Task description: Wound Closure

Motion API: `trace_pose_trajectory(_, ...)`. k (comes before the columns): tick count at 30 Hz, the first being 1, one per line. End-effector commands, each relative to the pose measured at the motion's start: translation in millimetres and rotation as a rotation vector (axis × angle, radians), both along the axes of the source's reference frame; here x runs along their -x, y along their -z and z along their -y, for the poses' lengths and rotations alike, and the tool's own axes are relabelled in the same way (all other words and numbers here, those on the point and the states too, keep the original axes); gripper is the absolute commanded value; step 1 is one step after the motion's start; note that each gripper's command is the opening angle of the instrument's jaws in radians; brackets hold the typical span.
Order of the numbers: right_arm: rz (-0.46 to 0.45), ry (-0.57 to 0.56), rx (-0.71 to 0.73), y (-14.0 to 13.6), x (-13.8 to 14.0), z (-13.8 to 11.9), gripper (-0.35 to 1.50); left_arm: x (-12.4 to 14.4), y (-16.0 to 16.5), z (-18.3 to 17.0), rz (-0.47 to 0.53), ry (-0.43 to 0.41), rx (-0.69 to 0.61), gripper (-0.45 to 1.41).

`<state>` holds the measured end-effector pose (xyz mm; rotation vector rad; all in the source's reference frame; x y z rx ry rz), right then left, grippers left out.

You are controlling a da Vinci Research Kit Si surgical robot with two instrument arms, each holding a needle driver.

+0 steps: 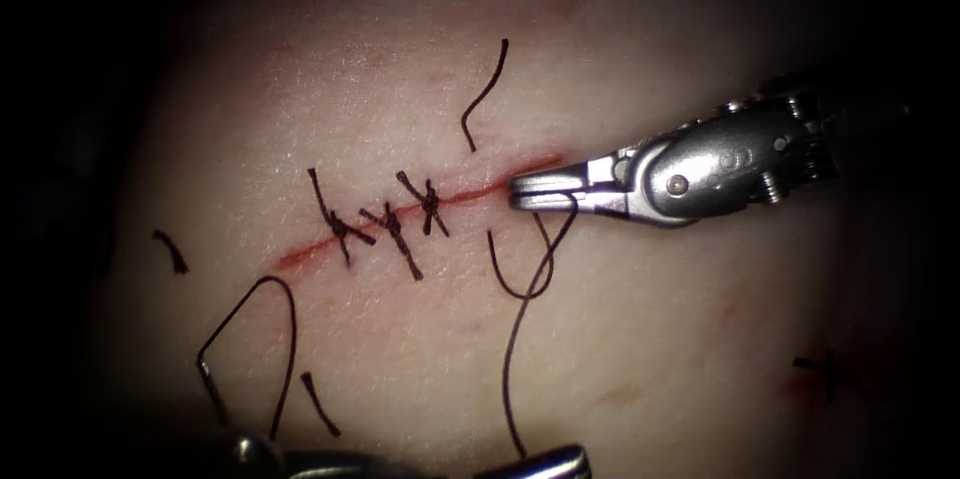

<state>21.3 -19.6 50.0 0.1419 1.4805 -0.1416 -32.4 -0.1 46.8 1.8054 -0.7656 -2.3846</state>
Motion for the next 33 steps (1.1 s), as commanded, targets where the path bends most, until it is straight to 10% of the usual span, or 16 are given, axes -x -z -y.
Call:
trace_pose_trajectory(1,-0.004,0.004,-0.002,0.2,-0.4,1.2,-0.35,-0.7,-0.2,0.2,-0.013,0.013,-0.002,-0.45)
trace_pose_trajectory(7,-0.003,0.009,-0.011,1.5,-0.2,2.4,-0.35,-7.0,0.6,1.2,-0.142,0.023,0.018,-0.45)
trace_pose_trajectory(14,0.022,0.005,-0.090,1.4,-0.3,3.2,1.04,-10.1,-0.1,0.2,-0.189,0.031,0.012,-0.45)
trace_pose_trajectory(20,0.043,0.010,-0.175,2.1,1.0,3.8,1.48,-10.7,-0.2,0.0,-0.230,0.032,0.035,-0.45)
trace_pose_trajectory(25,0.047,0.013,-0.191,2.4,2.3,2.9,1.28,-10.4,0.0,0.0,-0.246,0.033,0.048,-0.45)
trace_pose_trajectory(28,0.002,-0.014,-0.229,2.8,3.6,0.6,0.54,-10.4,0.0,0.0,-0.261,0.032,0.061,-0.45)
trace_pose_trajectory(30,-0.056,-0.056,-0.241,2.7,4.1,-1.0,-0.35,-10.7,-0.1,-0.1,-0.263,0.031,0.059,-0.45)
trace_pose_trajectory(33,-0.046,-0.092,-0.236,1.9,3.9,-2.1,-0.35,-10.8,0.0,-0.3,-0.262,0.027,0.064,-0.45)
